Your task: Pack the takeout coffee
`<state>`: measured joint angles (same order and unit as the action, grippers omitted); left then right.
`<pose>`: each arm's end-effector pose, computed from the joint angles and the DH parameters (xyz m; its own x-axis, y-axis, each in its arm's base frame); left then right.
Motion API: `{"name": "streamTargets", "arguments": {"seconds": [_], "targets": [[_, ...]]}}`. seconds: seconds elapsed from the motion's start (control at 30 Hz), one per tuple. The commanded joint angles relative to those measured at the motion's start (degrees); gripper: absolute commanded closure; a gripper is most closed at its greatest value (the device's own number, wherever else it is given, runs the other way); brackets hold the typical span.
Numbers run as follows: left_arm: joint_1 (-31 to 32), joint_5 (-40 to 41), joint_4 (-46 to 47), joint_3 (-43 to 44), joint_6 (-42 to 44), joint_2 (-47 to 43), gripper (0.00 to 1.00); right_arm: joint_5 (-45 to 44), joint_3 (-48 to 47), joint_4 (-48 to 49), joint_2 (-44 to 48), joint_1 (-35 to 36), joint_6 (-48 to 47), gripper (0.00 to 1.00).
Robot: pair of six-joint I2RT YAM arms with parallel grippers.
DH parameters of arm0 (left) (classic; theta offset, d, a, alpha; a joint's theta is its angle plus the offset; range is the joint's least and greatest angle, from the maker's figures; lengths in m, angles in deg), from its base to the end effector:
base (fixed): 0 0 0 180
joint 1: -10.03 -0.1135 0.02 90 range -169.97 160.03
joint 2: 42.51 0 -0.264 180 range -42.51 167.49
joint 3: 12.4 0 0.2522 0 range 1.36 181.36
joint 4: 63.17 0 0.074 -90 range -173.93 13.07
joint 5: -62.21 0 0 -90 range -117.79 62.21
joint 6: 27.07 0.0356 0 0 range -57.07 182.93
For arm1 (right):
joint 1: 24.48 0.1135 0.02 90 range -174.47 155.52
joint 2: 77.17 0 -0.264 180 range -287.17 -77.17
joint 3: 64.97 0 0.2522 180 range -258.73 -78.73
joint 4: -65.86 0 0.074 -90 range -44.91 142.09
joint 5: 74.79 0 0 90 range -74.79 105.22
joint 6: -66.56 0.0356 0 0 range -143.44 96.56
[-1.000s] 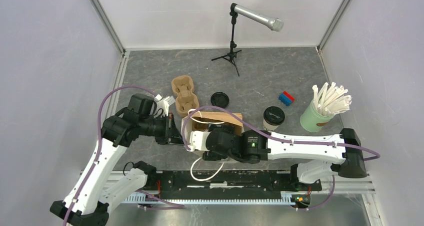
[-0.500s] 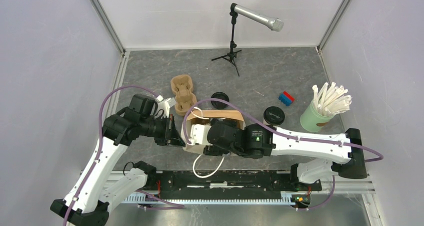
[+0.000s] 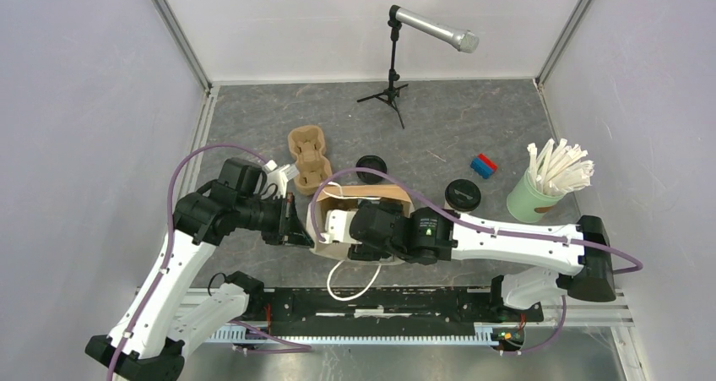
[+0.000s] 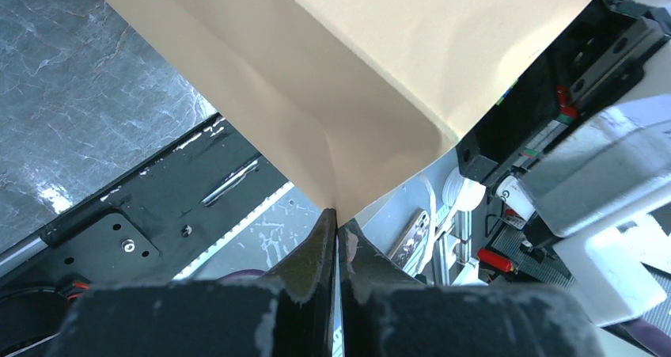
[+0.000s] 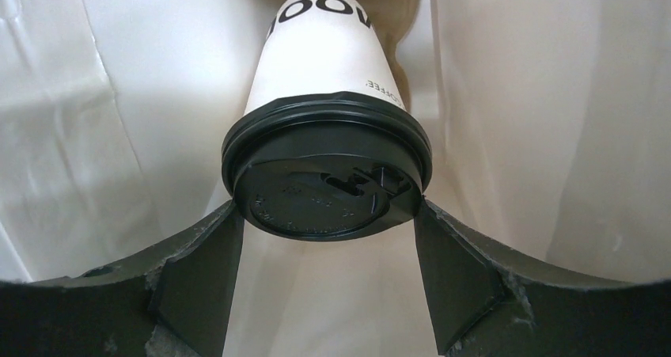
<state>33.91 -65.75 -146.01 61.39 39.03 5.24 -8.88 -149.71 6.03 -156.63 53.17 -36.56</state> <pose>0.1054 -0.0706 0.3342 -0.9536 0.0729 -0.2921 0.2634 0.6717 -0.6924 0.0751 0.2749 0.3095 0.0212 -0.8718 -0.4894 -0.8587 0.2347 -0.4555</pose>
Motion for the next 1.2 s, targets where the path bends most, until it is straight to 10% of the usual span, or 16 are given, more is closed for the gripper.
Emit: {"name": "streamTargets", "arguments": {"seconds": [0.0, 1.17], "targets": [[0.13, -3.63, 0.7, 0.47, 1.47, -0.35, 0.92, -0.3, 2.08, 1.14, -1.1, -1.15, 0.42, 0.4], [0.17, -4.58, 2.11, -0.7, -0.05, 0.08, 0.91, -4.32, -7.9, -7.73, -7.86, -1.18, -1.77, 0.4]]}}
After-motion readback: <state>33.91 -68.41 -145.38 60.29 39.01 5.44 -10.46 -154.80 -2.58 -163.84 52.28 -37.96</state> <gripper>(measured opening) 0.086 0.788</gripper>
